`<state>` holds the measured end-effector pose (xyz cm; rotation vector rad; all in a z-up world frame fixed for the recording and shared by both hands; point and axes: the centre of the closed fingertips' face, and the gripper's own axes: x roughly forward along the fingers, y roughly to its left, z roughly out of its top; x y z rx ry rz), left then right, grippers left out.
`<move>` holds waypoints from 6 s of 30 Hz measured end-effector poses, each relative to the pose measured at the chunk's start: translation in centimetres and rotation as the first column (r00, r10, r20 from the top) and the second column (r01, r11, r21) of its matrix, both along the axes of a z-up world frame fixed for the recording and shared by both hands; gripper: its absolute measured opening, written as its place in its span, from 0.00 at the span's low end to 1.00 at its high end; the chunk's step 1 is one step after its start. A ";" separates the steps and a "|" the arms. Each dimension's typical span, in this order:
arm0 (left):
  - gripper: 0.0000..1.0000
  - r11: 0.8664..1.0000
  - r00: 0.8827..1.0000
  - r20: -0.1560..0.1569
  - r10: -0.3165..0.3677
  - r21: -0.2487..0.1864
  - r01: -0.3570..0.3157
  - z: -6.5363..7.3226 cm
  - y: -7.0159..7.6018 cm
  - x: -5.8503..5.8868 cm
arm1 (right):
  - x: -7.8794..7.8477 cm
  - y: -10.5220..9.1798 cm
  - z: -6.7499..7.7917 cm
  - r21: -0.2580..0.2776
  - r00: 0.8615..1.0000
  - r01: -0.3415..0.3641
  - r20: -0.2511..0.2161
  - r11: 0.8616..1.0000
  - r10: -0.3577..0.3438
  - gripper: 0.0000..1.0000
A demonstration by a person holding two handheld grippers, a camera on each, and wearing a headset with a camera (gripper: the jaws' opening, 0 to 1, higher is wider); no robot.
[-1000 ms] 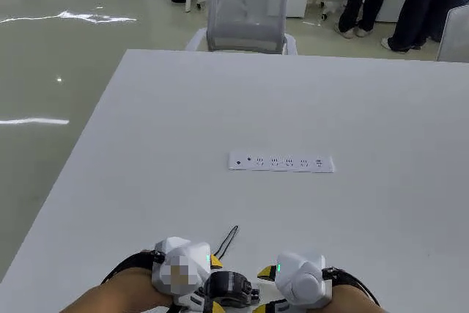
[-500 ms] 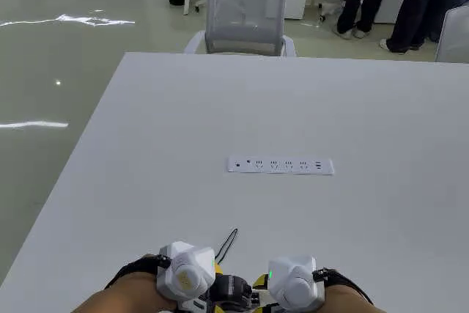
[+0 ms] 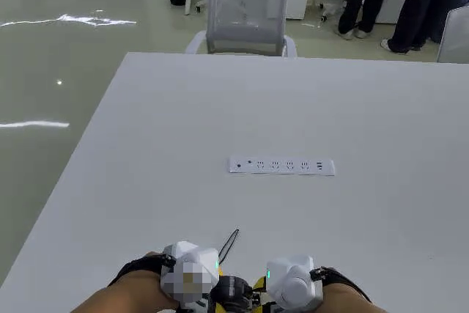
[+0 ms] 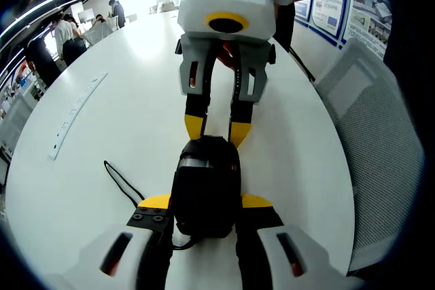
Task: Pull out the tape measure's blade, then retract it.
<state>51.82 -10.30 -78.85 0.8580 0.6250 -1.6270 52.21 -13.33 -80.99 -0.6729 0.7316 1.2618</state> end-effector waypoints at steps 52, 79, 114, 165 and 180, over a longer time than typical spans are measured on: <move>0.28 0.995 1.000 0.011 0.001 0.102 -0.002 -1.1 0.7 0.5 | 0.0 -0.4 -0.7 -0.086 0.999 -0.042 0.014 0.995 0.044 0.11; 0.28 0.994 1.000 0.005 0.009 0.113 -0.010 -1.1 0.7 0.6 | -0.1 -2.0 -0.8 -0.110 0.999 -0.040 0.007 0.993 0.041 0.11; 0.29 0.993 1.000 0.005 0.008 0.116 -0.009 -1.2 0.8 0.6 | -0.5 -3.9 -0.8 -0.153 0.999 -0.045 -0.010 0.987 0.044 0.11; 0.29 0.992 1.000 0.004 0.018 0.127 -0.018 -1.3 0.7 0.6 | -0.8 -6.6 -0.9 -0.182 0.999 -0.039 -0.017 0.982 0.037 0.11; 0.29 0.992 1.000 0.004 0.019 0.128 -0.019 -1.3 0.8 0.6 | -0.8 -7.9 -0.9 -0.195 0.999 -0.031 -0.022 0.980 0.027 0.11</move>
